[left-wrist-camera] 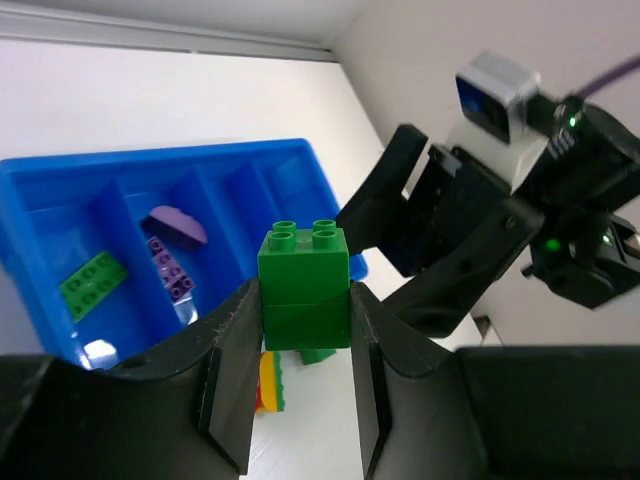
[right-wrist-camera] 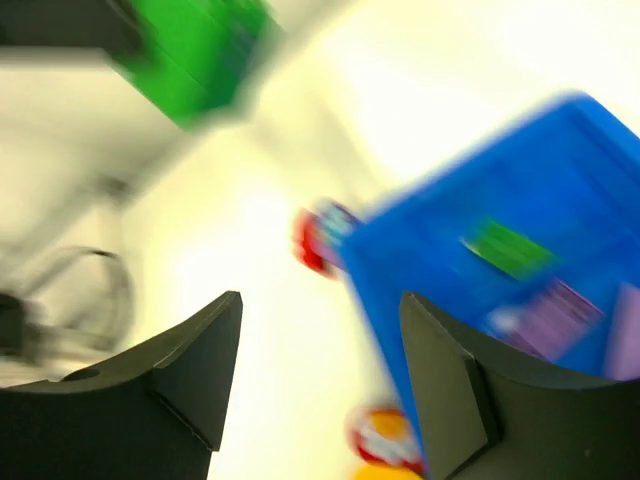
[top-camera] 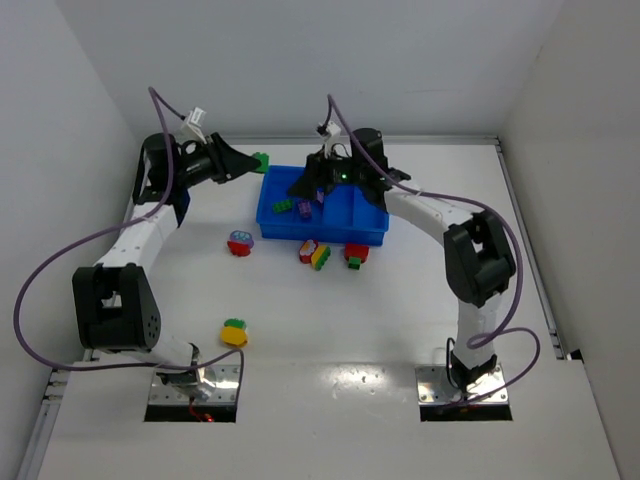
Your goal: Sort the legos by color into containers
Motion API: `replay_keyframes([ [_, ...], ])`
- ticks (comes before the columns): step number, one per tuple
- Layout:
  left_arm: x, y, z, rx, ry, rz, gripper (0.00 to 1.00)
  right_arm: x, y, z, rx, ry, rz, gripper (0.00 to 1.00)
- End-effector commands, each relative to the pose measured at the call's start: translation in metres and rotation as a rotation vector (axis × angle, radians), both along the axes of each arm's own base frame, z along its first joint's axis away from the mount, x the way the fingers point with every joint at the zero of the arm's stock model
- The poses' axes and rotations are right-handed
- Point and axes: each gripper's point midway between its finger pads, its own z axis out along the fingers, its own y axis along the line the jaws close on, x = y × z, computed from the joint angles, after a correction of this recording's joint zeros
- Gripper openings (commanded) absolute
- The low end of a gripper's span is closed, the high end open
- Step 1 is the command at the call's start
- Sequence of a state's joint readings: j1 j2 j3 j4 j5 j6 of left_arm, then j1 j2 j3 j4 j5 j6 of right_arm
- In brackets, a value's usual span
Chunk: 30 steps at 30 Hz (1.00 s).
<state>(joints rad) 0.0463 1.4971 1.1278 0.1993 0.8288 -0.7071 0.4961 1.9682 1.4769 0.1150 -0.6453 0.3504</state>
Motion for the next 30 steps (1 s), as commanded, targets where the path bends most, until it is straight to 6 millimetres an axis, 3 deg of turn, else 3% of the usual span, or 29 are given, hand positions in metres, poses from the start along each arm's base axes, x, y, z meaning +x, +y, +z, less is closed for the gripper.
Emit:
replay_keyframes([
  [1, -0.017, -0.015, 0.028, -0.042, -0.115, -0.136, 0.06, -0.024, 0.010, 0.069, 0.251, 0.039, 0.132, 0.65],
  [4, -0.027, -0.020, 0.025, -0.047, -0.105, -0.192, 0.06, -0.020, 0.010, 0.070, 0.291, 0.075, 0.130, 0.62],
  [8, -0.040, -0.025, 0.030, -0.049, -0.123, -0.266, 0.06, -0.014, 0.007, 0.089, 0.361, 0.133, 0.137, 0.62],
  [13, -0.051, -0.028, 0.020, -0.054, -0.096, -0.318, 0.06, -0.010, 0.003, 0.103, 0.406, 0.153, 0.156, 0.65],
  [20, -0.059, -0.035, 0.004, -0.074, -0.046, -0.414, 0.07, -0.022, 0.002, 0.108, 0.395, 0.166, 0.213, 0.67],
  [23, -0.063, -0.041, 0.001, -0.090, -0.023, -0.464, 0.09, -0.029, 0.001, 0.107, 0.370, 0.167, 0.249, 0.73],
  [30, -0.070, -0.048, 0.001, -0.096, -0.013, -0.517, 0.11, -0.047, 0.001, 0.108, 0.351, 0.158, 0.324, 0.73],
])
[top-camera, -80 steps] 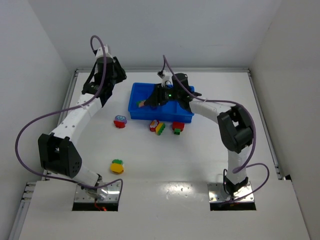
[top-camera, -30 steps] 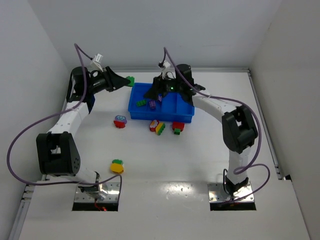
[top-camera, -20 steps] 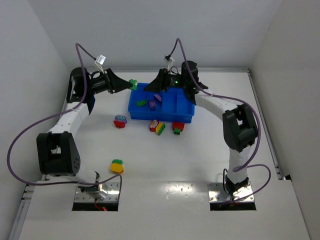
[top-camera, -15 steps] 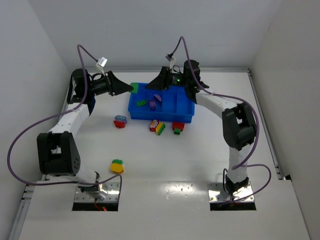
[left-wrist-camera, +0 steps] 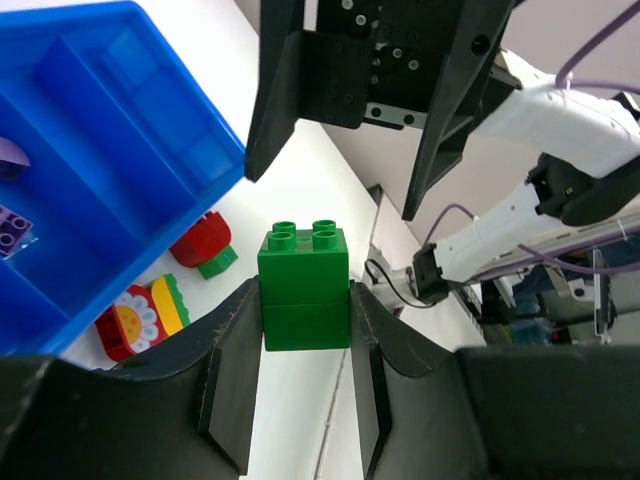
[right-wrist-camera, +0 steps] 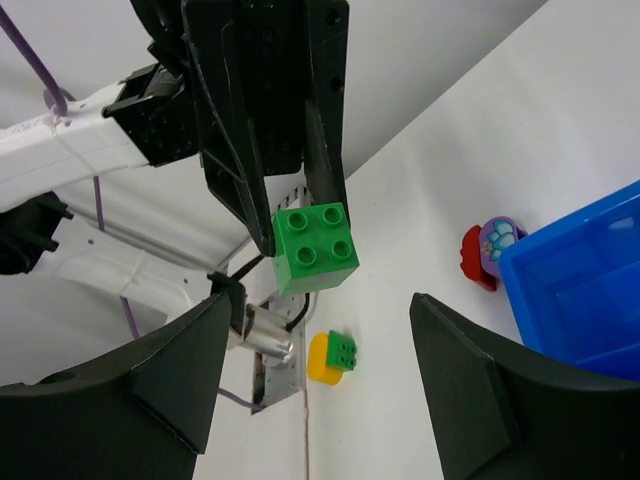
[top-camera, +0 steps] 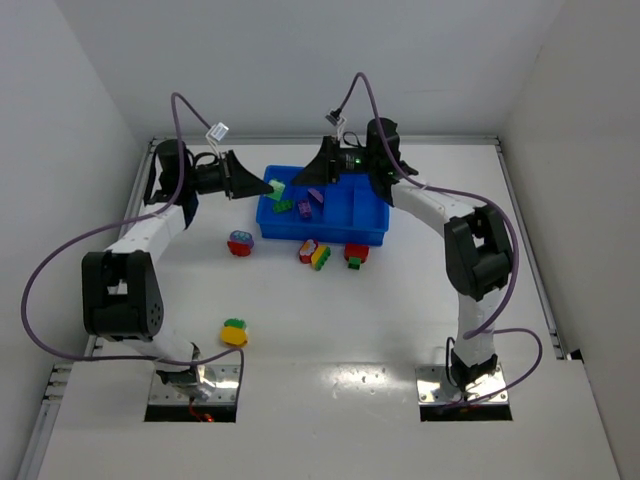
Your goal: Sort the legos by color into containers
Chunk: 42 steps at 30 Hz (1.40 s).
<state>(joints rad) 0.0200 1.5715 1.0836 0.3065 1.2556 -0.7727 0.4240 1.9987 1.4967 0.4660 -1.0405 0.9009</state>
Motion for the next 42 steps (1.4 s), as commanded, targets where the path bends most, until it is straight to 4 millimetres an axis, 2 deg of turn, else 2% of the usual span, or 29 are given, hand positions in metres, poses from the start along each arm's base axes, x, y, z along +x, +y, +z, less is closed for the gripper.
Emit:
replay_keyframes([
  [1, -0.010, -0.006, 0.017, -0.007, -0.081, -0.072, 0.11, -0.016, 0.001, 0.036, 0.036, -0.122, 0.069, 0.73],
  [5, -0.015, -0.014, 0.017, -0.009, -0.081, -0.103, 0.11, -0.021, 0.004, 0.026, 0.017, -0.122, 0.088, 0.72],
  [13, -0.023, -0.024, 0.018, -0.012, -0.081, -0.143, 0.11, -0.024, 0.012, 0.029, 0.022, -0.155, 0.106, 0.70],
  [14, -0.023, -0.024, 0.018, -0.012, -0.081, -0.143, 0.11, -0.023, 0.012, 0.025, 0.019, -0.147, 0.107, 0.70],
  [17, -0.025, -0.027, 0.018, -0.012, -0.081, -0.152, 0.11, -0.027, 0.016, 0.028, 0.024, -0.164, 0.126, 0.65],
  [25, -0.023, -0.027, 0.014, -0.013, -0.070, -0.152, 0.11, -0.034, 0.018, 0.028, 0.026, -0.164, 0.156, 0.46],
  [27, -0.023, -0.027, 0.014, -0.013, -0.070, -0.152, 0.11, -0.040, 0.021, 0.028, 0.027, -0.164, 0.175, 0.45],
  [28, -0.023, -0.027, 0.014, -0.013, -0.070, -0.152, 0.11, -0.038, 0.022, 0.023, 0.023, -0.154, 0.176, 0.41],
  [31, -0.024, -0.027, 0.015, -0.014, -0.079, -0.161, 0.11, -0.041, 0.022, 0.028, 0.032, -0.172, 0.198, 0.30],
  [32, -0.024, -0.027, 0.015, -0.014, -0.079, -0.161, 0.11, -0.041, 0.022, 0.029, 0.036, -0.181, 0.198, 0.18],
  [34, -0.025, -0.027, 0.012, -0.014, -0.070, -0.161, 0.11, -0.041, 0.022, 0.029, 0.036, -0.181, 0.198, 0.09],
  [35, -0.025, -0.027, 0.012, -0.014, -0.070, -0.161, 0.12, -0.041, 0.022, 0.029, 0.036, -0.181, 0.198, 0.02],
  [37, -0.026, -0.027, 0.007, -0.011, -0.062, -0.161, 0.16, -0.041, 0.022, 0.029, 0.036, -0.181, 0.198, 0.00],
  [40, -0.030, -0.030, 0.002, -0.009, -0.039, -0.171, 0.30, -0.039, 0.022, 0.029, 0.035, -0.181, 0.189, 0.00],
  [41, -0.031, -0.030, -0.003, -0.007, -0.026, -0.171, 0.39, -0.038, 0.023, 0.029, 0.035, -0.181, 0.180, 0.00],
  [42, -0.033, -0.029, -0.001, -0.003, -0.041, -0.172, 0.43, -0.037, 0.023, 0.033, 0.039, -0.191, 0.179, 0.00],
])
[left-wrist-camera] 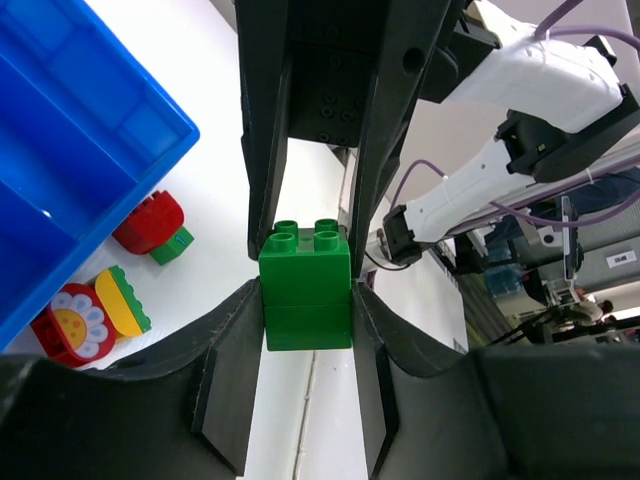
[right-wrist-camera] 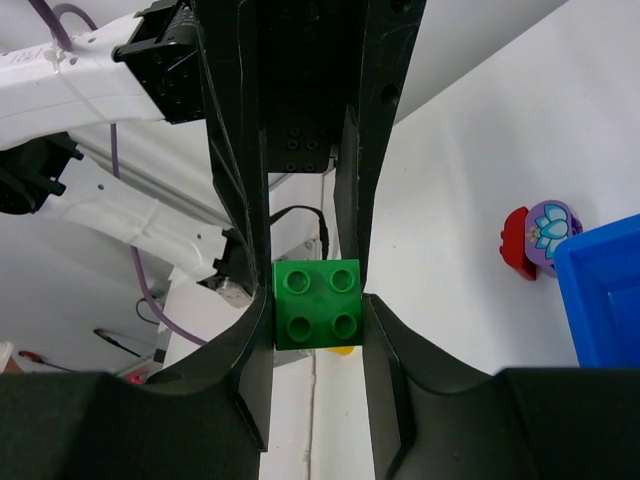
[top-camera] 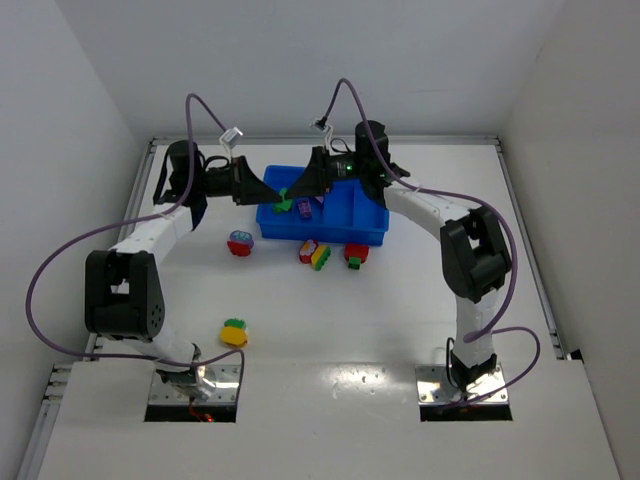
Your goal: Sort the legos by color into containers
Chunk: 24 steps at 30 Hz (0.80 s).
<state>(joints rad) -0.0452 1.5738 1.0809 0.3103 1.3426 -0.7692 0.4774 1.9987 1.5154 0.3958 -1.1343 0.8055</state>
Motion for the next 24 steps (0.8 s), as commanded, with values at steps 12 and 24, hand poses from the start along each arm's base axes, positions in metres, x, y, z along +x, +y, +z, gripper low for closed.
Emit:
replay_keyframes([
  [12, -0.011, -0.007, -0.006, 0.016, -0.038, -0.032, 0.53, 0.004, 0.004, 0.041, 0.070, -0.149, 0.005, 0.00],
  [24, -0.017, -0.006, -0.017, 0.040, -0.021, -0.018, 0.11, 0.024, -0.007, 0.038, 0.059, -0.163, -0.069, 0.00],
])
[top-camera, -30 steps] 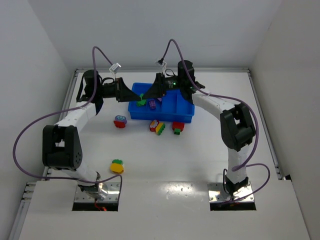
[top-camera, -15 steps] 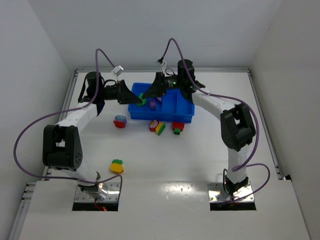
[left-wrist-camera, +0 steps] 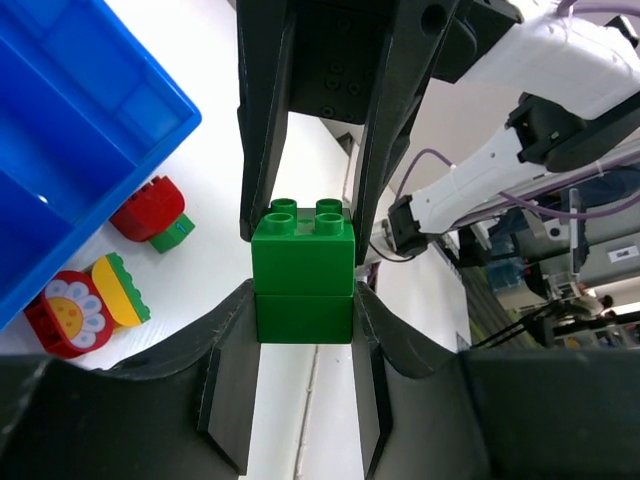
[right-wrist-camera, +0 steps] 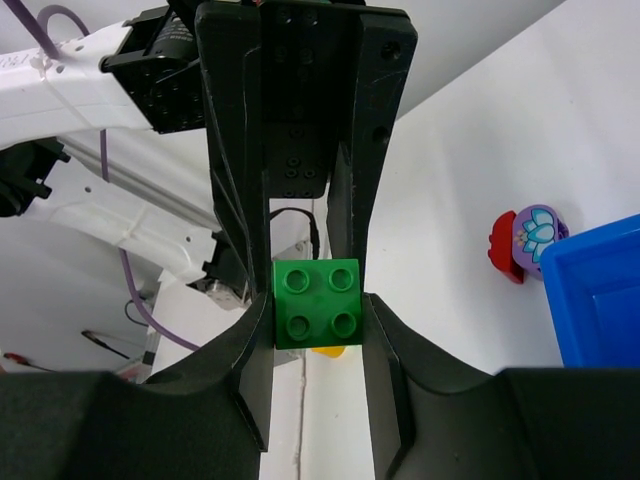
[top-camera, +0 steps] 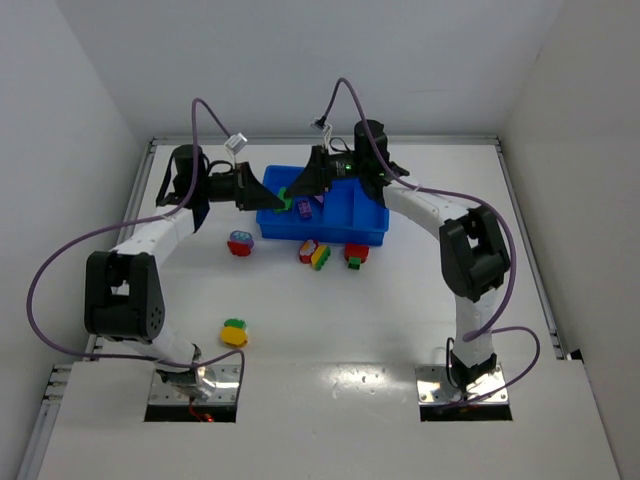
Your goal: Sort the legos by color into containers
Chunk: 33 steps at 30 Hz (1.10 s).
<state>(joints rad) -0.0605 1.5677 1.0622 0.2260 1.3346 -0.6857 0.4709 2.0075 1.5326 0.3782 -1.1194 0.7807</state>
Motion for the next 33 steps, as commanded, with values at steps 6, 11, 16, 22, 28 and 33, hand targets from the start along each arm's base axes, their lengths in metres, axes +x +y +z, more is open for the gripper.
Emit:
replay_keyframes([
  [6, -0.017, 0.000, -0.010, 0.041, -0.028, 0.006, 0.11, 0.044, -0.013, 0.050, 0.068, -0.190, -0.122, 0.00],
  [11, -0.025, 0.001, -0.022, 0.065, -0.019, 0.015, 0.11, 0.063, -0.018, 0.049, 0.066, -0.200, -0.163, 0.00],
  [16, -0.019, 0.003, -0.023, 0.098, -0.055, 0.049, 0.11, 0.075, -0.022, 0.053, 0.060, -0.226, -0.201, 0.00],
  [22, 0.041, 0.019, -0.028, 0.244, -0.093, 0.289, 0.22, 0.072, -0.030, 0.037, 0.023, -0.216, -0.217, 0.00],
  [28, 0.089, 0.041, -0.055, 0.401, -0.034, 0.495, 0.35, 0.062, -0.036, 0.043, 0.009, -0.236, -0.233, 0.00],
  [33, 0.111, 0.046, -0.073, 0.511, -0.014, 0.593, 0.41, 0.058, -0.046, 0.041, -0.018, -0.254, -0.256, 0.00],
])
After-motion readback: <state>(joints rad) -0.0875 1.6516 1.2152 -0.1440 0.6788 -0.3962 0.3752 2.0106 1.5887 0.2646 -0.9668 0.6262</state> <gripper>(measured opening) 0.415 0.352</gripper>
